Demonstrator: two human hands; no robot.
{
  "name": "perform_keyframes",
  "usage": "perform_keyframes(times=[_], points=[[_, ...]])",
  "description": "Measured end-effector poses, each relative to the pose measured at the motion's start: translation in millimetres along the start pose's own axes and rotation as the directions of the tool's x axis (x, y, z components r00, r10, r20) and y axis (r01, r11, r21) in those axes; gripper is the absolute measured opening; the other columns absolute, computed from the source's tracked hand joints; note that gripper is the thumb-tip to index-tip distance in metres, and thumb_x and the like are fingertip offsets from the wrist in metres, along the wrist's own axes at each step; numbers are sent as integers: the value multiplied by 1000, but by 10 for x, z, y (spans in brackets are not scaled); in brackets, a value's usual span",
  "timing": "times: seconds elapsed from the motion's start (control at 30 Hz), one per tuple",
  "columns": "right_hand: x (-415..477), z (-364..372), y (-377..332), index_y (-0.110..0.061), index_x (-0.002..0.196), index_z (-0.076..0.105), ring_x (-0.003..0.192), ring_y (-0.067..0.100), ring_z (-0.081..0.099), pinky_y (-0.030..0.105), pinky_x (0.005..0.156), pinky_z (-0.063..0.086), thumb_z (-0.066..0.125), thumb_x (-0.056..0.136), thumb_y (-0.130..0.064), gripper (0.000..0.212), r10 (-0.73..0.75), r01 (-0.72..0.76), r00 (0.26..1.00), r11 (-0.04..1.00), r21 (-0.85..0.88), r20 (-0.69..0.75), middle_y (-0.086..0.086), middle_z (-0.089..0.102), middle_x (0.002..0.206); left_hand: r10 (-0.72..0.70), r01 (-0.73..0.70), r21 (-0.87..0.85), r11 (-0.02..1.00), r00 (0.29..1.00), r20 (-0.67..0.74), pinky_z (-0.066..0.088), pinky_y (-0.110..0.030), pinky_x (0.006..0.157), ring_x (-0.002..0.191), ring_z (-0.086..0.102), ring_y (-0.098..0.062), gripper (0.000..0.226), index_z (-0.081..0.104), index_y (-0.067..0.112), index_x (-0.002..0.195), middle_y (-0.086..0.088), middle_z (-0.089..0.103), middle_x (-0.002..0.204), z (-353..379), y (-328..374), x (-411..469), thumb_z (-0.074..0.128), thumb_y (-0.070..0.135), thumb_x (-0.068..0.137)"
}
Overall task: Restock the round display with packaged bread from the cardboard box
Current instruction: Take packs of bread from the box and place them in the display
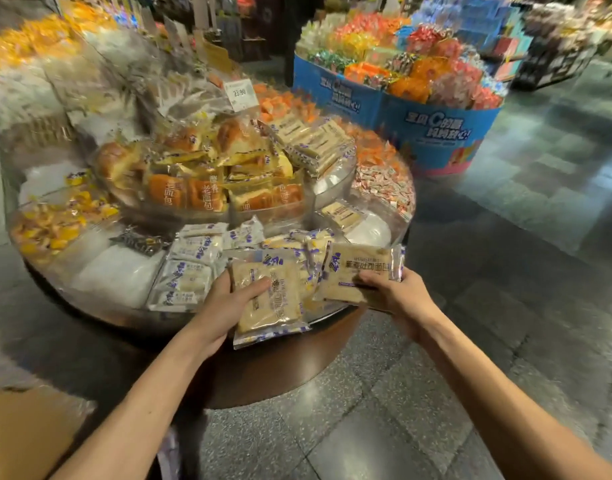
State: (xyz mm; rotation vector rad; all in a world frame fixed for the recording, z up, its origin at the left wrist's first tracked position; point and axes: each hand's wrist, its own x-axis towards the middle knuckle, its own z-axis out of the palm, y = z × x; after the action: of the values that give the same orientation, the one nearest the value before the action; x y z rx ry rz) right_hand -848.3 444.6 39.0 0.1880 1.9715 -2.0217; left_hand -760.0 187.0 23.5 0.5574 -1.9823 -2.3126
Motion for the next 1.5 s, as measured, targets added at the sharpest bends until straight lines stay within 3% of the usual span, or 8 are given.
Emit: perform_keyframes(times=[0.13,0.33,0.53,0.67,0.77,0.93,1.33,1.5], points=[[855,-286,-188,-2,104,72,80,18,75,23,61,57,80,79,-5,26,26,-27,1000,994,-102,-8,13,77,95,-37,37,-8,999,999,26,52,-12,64,92,68,3,42,55,27,124,6,69,117,339,44,699,74,24,87],[2476,-743,-375,-9,93,74,86,19,73,34,86,59,86,74,-16,24,-11,31,998,925,-378,55,9,77,97,-82,84,68,994,996,-23,40,-44,112,129,52,-12,108,41,33,144,8,51,145,681,-77,1833,86,71,53],[4167,-1117,-644,-9,109,66,83,22,75,43,77,62,87,72,-25,45,-4,76,989,871,-485,148,8,77,97,-86,100,61,993,975,-204,50,-30,96,109,64,-8,44,60,38,114,16,70,109,1385,-87,2817,81,37,75],[5073,-1119,-765,-14,111,66,89,22,71,42,82,58,88,69,-30,50,-24,219,957,712,-667,288,3,74,99,-87,114,84,990,959,-270,50,-8,72,103,65,-2,49,62,19,113,16,72,91,1734,-26,3268,80,39,72],[5396,-918,-822,-17,102,68,82,19,70,38,76,58,85,74,-26,34,4,307,919,618,-724,393,0,75,90,-77,121,82,989,907,-413,49,-10,62,66,67,3,18,63,13,90,14,72,68,1852,-5,3420,74,0,83],[5585,-736,-809,-13,94,67,80,20,73,39,76,60,87,75,-20,28,204,260,848,645,-719,490,1,76,85,-130,172,68,983,903,-410,54,-18,59,73,73,-12,18,64,6,103,0,78,86,1867,66,3491,65,-4,89],[5316,-626,-959,-12,99,66,84,18,75,40,83,60,82,78,-15,26,214,205,830,742,-638,515,4,77,95,-38,76,93,993,932,-360,46,-2,76,102,61,14,37,59,38,119,29,67,108,1568,77,3201,70,23,88],[5115,-535,-854,-13,100,67,83,10,74,25,79,57,81,79,-20,27,341,125,772,746,-655,536,2,77,94,-69,93,53,994,936,-345,50,-18,84,97,65,6,38,59,37,114,10,69,109,1548,77,3100,73,36,80]])
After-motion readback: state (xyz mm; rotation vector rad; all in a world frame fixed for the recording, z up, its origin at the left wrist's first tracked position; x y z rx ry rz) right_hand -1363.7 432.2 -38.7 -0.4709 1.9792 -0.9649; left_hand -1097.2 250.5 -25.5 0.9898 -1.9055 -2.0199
